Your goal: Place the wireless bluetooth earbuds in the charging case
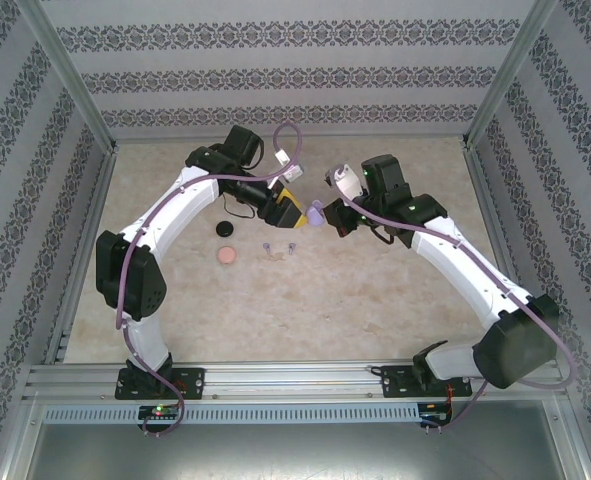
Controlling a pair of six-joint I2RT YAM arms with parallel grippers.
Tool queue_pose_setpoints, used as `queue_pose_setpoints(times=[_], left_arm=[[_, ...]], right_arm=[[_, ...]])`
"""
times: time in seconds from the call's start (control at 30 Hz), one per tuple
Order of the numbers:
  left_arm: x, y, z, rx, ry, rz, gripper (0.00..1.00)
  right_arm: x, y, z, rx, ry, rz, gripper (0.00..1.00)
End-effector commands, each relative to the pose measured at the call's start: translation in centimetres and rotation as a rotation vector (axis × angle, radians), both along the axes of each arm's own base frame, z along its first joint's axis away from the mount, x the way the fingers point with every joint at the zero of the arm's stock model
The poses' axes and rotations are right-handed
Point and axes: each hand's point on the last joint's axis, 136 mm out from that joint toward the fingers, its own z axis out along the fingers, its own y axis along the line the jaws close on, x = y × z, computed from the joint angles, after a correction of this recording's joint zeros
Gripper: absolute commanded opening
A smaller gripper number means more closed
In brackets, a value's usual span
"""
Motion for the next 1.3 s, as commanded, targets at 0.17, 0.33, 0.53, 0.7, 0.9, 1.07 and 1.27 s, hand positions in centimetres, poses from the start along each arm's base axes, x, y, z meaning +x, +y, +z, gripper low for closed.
queue_pose_setpoints(times=[0.17,0.33,0.53,0.7,0.9,1.07,1.27], left_arm=[[-1.1,-0.4,0.3,-0.032,0.036,-0.069,0.74],[-1.1,-0.7,-0.1,-0.033,0.048,-0.081,0.7],[-1.2,-0.9,-0.1,-0.038,0.05,-0.091,0.62],[-1.3,-0.9,-0.4,-0.038,0.056,-0.099,0.52],[-1.3,-0.9,-0.5,-0.041,0.056,-0.103,0.38],[-1.2,-1.0,-0.4,-0.052,0.054,-0.106,0.22],[-0.5,-0.6,-0.3,-0.061,0.033,-0.067,0.04]], right_arm=[[-0.1,1.8,1.5,-0.021,-0.04,0.059,0.0],[-0.1,2.6,1.5,-0.031,-0.039,0.078,0.0],[-0.1,3.1,1.4,-0.038,-0.039,0.085,0.0],[0.0,3.2,1.4,-0.038,-0.042,0.084,0.0],[0.2,3.2,1.3,-0.04,-0.043,0.078,0.0],[0.3,3.1,1.4,-0.038,-0.049,0.072,0.0],[0.3,2.5,3.0,0.016,-0.052,0.017,0.32]])
